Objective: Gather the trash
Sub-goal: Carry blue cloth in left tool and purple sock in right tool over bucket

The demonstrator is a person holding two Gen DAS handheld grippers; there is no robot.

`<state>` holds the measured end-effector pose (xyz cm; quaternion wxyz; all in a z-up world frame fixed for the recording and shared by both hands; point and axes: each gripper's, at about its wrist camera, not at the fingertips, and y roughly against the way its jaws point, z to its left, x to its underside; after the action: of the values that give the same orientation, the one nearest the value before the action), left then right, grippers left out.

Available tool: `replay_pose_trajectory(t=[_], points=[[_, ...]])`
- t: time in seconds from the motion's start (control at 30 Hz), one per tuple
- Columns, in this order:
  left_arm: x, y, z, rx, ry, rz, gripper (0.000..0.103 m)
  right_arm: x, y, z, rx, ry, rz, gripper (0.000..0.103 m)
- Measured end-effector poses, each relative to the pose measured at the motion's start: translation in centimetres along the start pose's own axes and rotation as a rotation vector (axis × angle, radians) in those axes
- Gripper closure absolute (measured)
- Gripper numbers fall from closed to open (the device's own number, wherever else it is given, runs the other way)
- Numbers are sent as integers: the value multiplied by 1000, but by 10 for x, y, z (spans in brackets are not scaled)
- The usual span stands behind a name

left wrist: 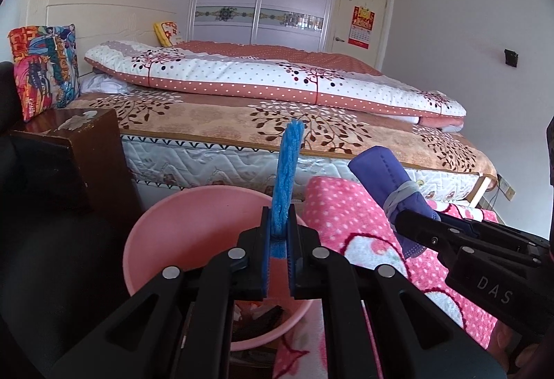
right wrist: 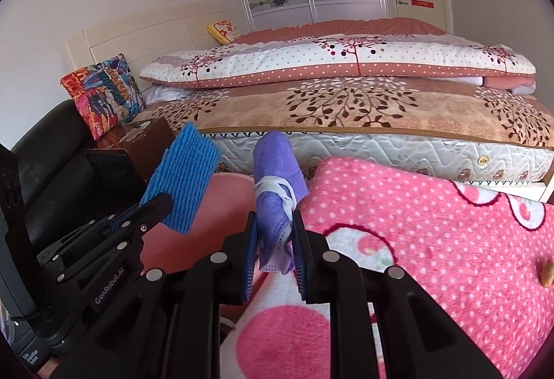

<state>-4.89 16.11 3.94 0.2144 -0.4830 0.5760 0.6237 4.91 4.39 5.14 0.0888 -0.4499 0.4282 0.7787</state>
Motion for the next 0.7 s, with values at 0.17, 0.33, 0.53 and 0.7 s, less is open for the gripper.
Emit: replay_pose_trajectory(t=[0.17,0.33,0.53,0.7], points=[[3,-6,18,-21,22,15,96,-3,-18,11,-7,15,22,85],[8,-14,32,-40,35,36,96,-4,-36,22,-18,20,46,85],[14,-21,46,-58,46,55,96,1,-57,32,-31,37,78,85],[19,-31,59,-74,71,81,96,8,-72,37,-38,35,109,85]])
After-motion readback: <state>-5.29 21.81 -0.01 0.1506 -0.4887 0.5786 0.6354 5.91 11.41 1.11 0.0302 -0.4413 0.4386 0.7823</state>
